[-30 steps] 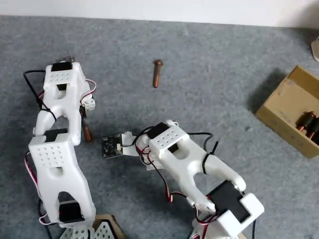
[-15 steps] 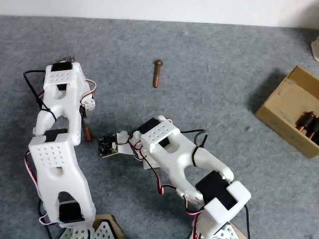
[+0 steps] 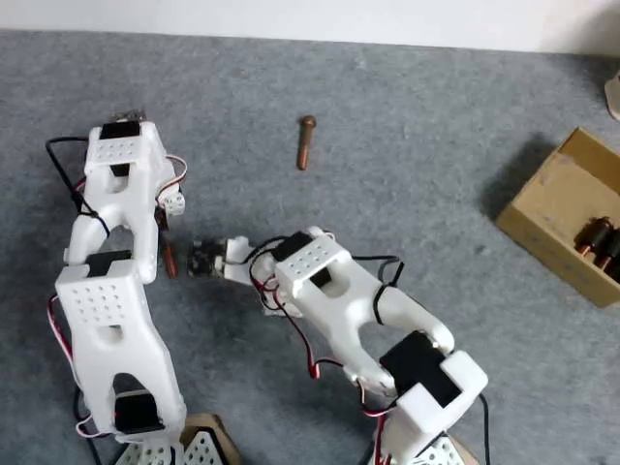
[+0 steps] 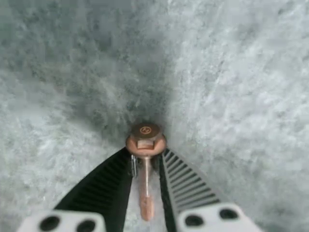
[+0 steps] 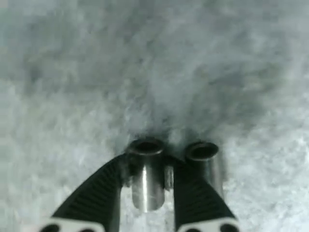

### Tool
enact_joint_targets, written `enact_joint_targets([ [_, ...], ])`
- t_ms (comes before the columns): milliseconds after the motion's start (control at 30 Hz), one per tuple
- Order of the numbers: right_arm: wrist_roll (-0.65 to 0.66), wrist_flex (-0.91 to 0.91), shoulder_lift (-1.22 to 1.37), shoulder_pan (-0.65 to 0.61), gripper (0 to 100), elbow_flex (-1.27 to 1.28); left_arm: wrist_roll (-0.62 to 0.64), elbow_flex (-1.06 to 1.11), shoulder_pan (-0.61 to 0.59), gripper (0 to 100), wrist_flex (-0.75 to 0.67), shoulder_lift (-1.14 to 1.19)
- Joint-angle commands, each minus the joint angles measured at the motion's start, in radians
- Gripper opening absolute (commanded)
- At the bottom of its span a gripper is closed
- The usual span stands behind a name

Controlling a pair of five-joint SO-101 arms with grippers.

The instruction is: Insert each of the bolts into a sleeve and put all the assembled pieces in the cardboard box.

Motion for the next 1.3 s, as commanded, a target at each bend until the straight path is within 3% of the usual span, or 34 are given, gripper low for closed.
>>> enact_joint_targets([
  [0, -0.133, -0.209, -0.088, -0.015, 0.5, 0.058, 0.000, 0.102, 0.016, 1, -0.046, -0.166],
  [233, -0.258, -0.556, -0.357, 0.010, 0.5, 0.360, -0.006, 0.579, 0.054, 0, -0.382, -0.564],
  [367, -0.255, -0.596, -0.421, 0.031, 0.4, 0.444, -0.058, 0.725, 0.088, 0, -0.471, -0.719],
  [633, -0.221, -0.596, -0.478, 0.082, 0.4, 0.452, -0.068, 0.748, 0.093, 0, -0.482, -0.739],
  [933, -0.462, -0.604, -0.489, 0.085, 0.4, 0.460, -0.060, 0.751, 0.093, 0, -0.496, -0.746],
  [1200, -0.483, -0.615, -0.489, 0.119, 0.4, 0.466, -0.032, 0.759, 0.101, 0, -0.493, -0.768],
  [1267, -0.483, -0.705, -0.490, 0.157, 0.4, 0.518, -0.031, 0.800, 0.114, 0, -0.508, -0.812],
])
